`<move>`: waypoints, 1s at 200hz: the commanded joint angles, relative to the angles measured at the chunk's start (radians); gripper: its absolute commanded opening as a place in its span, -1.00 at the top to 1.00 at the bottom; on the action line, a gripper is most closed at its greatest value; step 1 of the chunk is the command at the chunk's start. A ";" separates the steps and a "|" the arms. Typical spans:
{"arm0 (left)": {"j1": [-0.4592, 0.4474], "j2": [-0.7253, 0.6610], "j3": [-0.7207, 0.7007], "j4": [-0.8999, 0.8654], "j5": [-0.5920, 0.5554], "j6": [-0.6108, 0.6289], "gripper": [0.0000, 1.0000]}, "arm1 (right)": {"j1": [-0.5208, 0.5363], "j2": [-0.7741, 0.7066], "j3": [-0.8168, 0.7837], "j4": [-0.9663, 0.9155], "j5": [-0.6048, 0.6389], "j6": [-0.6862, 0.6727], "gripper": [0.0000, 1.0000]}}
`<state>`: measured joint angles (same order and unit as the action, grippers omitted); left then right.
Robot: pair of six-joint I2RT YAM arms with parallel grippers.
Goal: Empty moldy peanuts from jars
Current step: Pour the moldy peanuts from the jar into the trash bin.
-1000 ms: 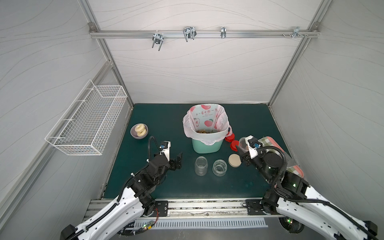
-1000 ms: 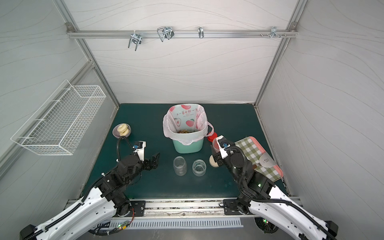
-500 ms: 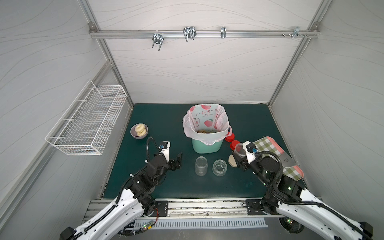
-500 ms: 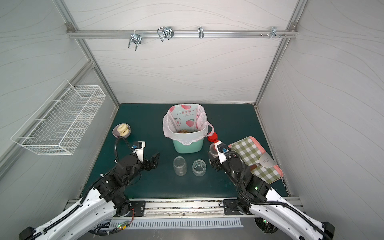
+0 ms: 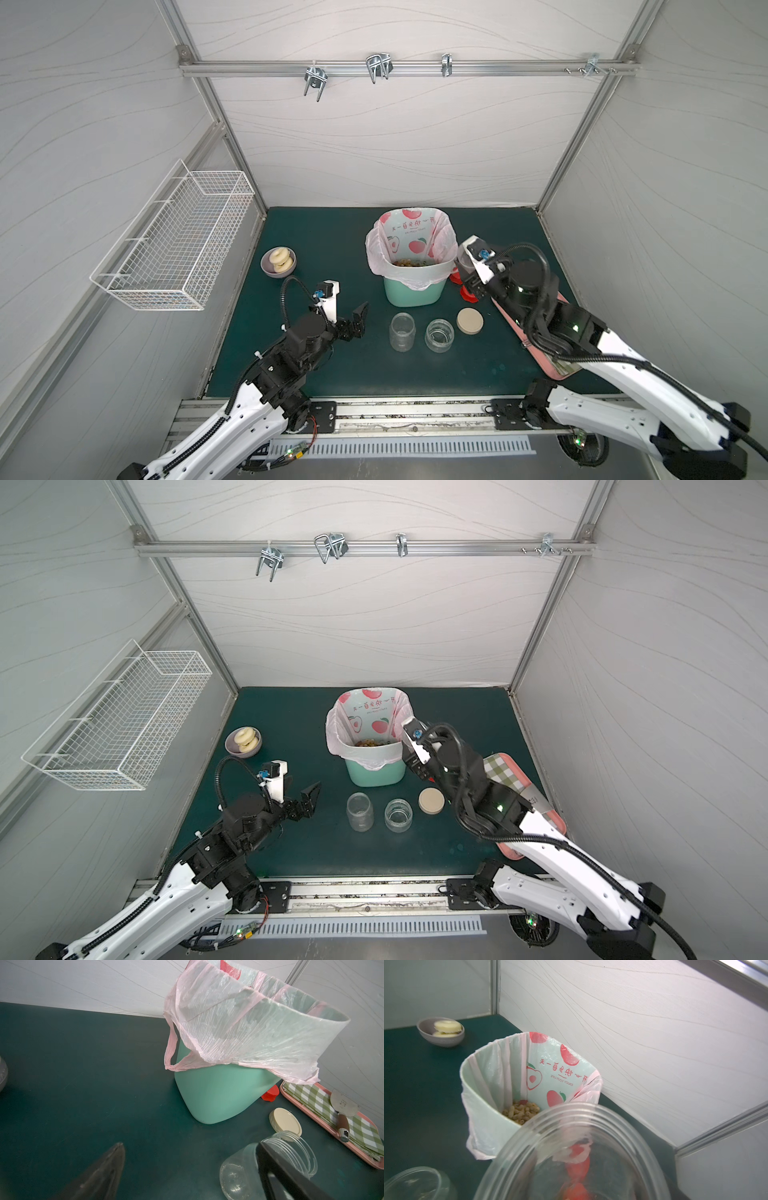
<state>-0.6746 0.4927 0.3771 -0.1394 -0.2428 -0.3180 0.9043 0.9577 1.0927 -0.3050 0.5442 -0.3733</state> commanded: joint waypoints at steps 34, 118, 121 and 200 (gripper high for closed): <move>0.004 -0.037 0.001 0.017 -0.037 -0.004 -0.99 | -0.034 0.295 0.252 -0.066 0.141 -0.433 1.00; 0.004 -0.048 -0.003 0.021 -0.040 0.002 -0.99 | -0.035 0.536 0.339 0.132 0.347 -0.981 1.00; 0.004 -0.048 -0.001 0.022 -0.041 0.003 -0.99 | -0.035 0.541 0.336 0.144 0.352 -1.001 1.00; 0.004 -0.058 0.000 0.014 -0.040 0.007 -0.99 | -0.012 0.625 0.310 0.383 0.436 -1.405 1.00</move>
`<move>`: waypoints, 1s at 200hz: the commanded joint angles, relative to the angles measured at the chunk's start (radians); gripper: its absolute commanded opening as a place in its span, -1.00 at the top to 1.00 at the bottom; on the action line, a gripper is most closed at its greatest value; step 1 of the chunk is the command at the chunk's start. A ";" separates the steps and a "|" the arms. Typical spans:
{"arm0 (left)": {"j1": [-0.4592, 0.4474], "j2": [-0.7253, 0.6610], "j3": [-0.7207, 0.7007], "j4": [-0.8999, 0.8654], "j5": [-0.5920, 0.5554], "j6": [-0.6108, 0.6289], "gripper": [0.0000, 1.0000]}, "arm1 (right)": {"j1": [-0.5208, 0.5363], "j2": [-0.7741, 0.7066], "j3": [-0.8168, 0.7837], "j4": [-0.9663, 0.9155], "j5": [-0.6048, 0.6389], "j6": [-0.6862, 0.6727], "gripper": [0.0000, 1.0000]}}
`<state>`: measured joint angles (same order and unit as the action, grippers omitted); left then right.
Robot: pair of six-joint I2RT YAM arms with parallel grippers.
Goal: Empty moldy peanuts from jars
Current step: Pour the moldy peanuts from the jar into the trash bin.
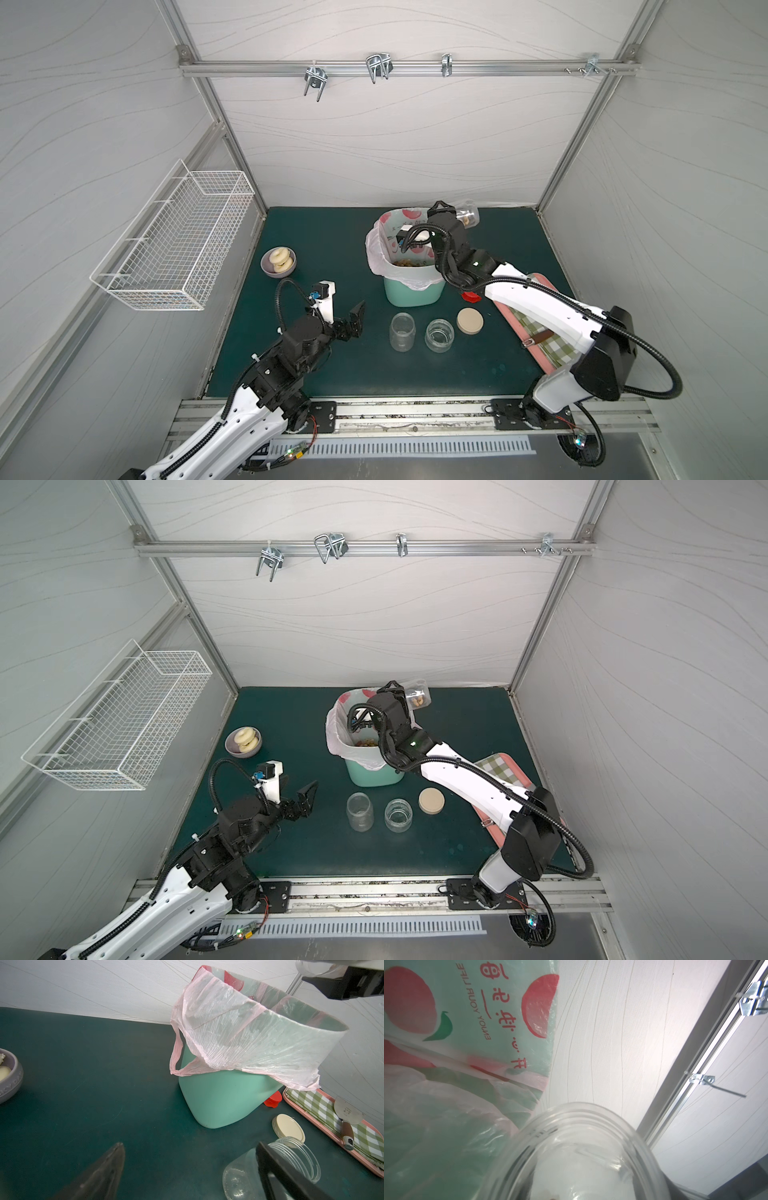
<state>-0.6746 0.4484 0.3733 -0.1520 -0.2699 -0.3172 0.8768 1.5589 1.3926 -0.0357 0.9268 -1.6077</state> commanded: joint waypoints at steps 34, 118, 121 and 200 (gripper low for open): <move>0.004 -0.026 0.004 0.020 -0.014 0.010 -0.99 | 0.032 0.046 0.015 0.184 0.072 -0.278 1.00; 0.005 -0.054 0.001 0.006 -0.013 0.009 -0.99 | 0.047 0.037 0.025 0.186 0.096 -0.353 1.00; 0.005 -0.055 0.001 0.005 -0.013 0.009 -0.99 | 0.047 0.037 0.024 0.186 0.099 -0.352 1.00; 0.004 -0.071 -0.002 -0.003 -0.017 0.010 -0.99 | 0.062 0.002 0.039 0.063 0.097 -0.160 1.00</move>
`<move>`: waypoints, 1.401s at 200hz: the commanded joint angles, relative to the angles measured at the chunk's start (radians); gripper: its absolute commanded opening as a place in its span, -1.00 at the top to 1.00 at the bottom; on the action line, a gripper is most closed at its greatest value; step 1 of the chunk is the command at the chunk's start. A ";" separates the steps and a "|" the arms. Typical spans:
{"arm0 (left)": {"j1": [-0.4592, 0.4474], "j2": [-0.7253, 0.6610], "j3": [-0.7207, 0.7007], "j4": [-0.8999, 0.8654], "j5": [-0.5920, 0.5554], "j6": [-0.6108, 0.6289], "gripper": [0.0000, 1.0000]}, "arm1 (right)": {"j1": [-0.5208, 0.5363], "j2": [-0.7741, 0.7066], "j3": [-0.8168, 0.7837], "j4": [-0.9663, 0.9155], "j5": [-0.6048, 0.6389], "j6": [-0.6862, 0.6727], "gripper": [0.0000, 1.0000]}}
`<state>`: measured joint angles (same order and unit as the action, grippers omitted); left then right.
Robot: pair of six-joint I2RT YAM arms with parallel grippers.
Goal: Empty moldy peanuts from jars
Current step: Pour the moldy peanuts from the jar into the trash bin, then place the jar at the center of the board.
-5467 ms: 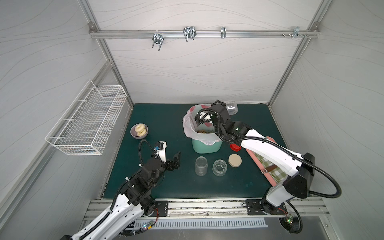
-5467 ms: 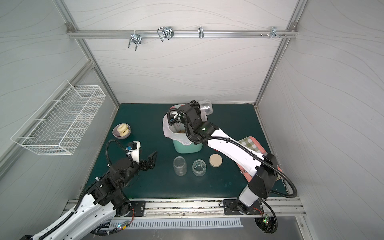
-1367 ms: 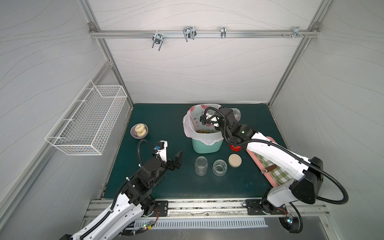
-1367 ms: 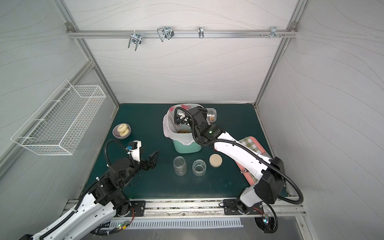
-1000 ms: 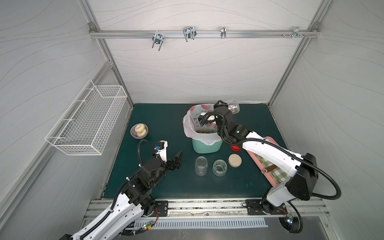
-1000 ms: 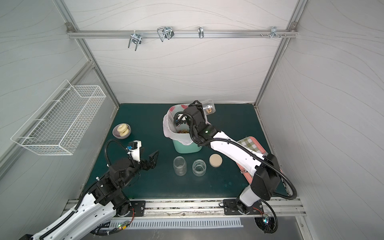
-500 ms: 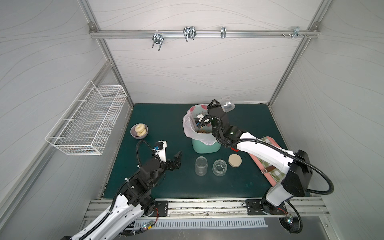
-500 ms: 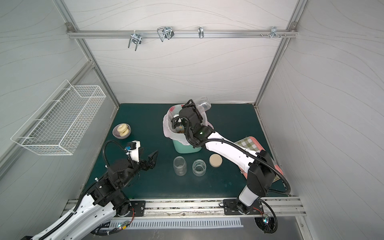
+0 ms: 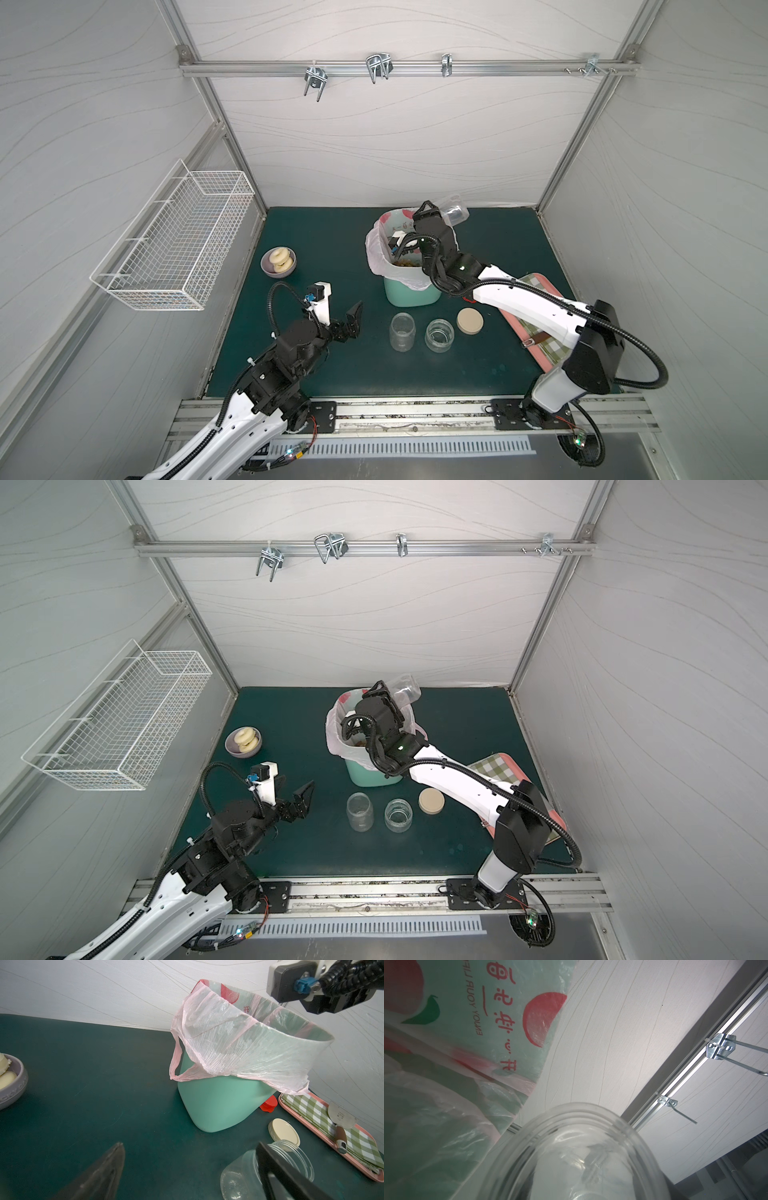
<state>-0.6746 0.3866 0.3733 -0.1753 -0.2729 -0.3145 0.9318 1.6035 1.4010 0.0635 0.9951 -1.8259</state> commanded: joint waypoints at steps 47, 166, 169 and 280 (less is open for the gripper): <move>0.004 -0.002 0.002 0.017 -0.017 0.002 -0.99 | 0.024 -0.088 0.112 -0.267 -0.016 0.428 1.00; 0.004 0.069 0.078 -0.066 -0.022 -0.046 -0.99 | 0.135 -0.483 -0.114 -0.423 -0.279 1.232 1.00; 0.004 0.070 0.086 -0.076 -0.024 -0.052 -0.99 | 0.137 -0.499 -0.128 -0.421 -0.296 1.247 1.00; 0.003 0.323 0.657 -0.389 0.268 -0.207 -0.66 | 0.145 -0.885 -0.522 -0.292 -0.633 1.361 0.97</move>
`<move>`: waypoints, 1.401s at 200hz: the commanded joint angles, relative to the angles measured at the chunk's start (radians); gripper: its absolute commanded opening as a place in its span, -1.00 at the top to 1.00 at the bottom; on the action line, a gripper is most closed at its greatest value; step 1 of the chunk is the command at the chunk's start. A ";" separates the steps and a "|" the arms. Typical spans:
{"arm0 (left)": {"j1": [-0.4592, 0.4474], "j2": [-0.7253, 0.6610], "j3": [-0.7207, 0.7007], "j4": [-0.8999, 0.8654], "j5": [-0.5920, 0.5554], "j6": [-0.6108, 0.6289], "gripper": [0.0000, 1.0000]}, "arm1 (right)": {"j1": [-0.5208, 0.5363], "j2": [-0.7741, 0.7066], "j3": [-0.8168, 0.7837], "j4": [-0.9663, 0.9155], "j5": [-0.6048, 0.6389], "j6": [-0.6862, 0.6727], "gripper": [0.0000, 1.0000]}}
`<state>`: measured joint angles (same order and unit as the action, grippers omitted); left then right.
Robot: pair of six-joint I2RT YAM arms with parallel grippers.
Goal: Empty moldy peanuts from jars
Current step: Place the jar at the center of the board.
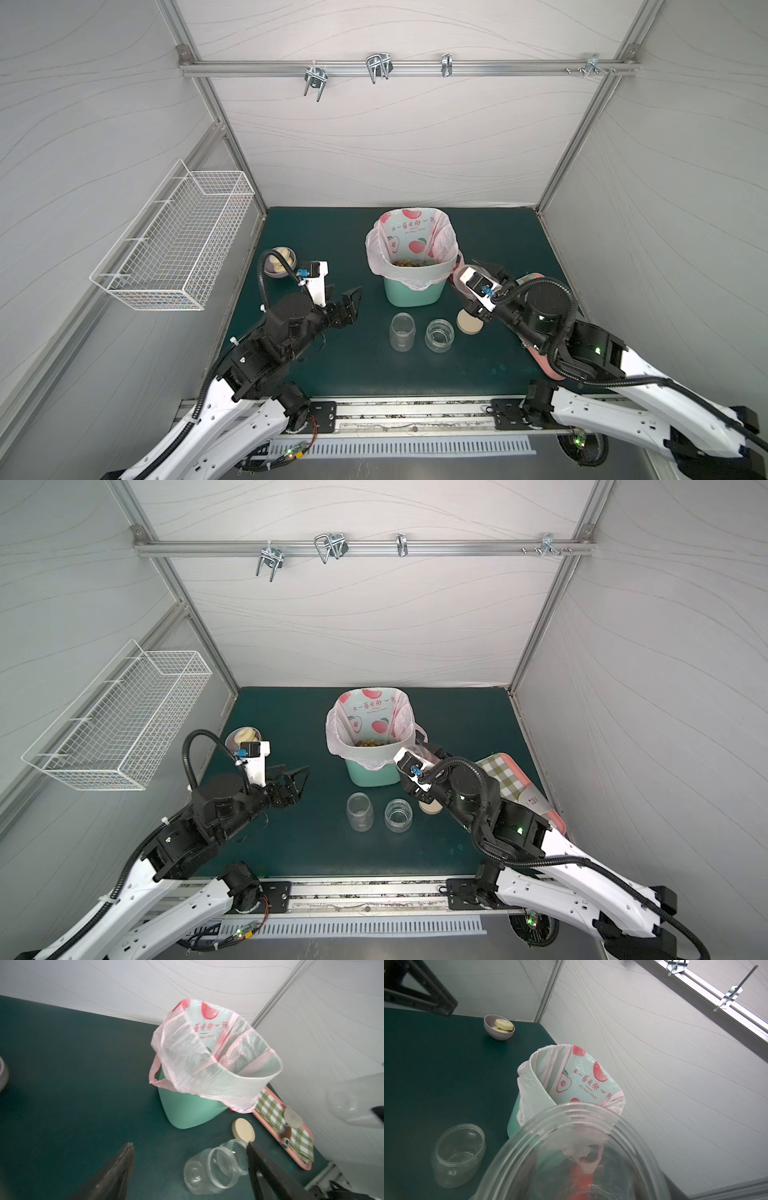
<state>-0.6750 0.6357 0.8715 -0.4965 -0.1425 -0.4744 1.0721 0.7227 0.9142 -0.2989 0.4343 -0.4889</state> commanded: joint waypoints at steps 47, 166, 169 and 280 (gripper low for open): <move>-0.133 0.273 0.349 -0.135 0.140 -0.038 -0.48 | 0.005 0.115 -0.020 0.078 -0.125 0.084 0.95; -0.231 0.547 0.445 -0.083 0.087 -0.026 -0.43 | 0.005 0.230 0.013 0.092 -0.184 0.168 0.94; -0.233 0.549 0.445 -0.081 0.090 -0.027 -0.43 | 0.005 0.230 0.012 0.093 -0.184 0.168 0.94; -0.259 0.459 0.428 -0.118 0.033 -0.032 -0.58 | 0.005 0.266 0.003 0.098 -0.144 0.153 0.92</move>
<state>-0.9295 1.1164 1.2697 -0.6407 -0.1081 -0.5014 1.0721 0.9791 0.9070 -0.2325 0.2886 -0.3374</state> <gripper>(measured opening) 0.793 0.701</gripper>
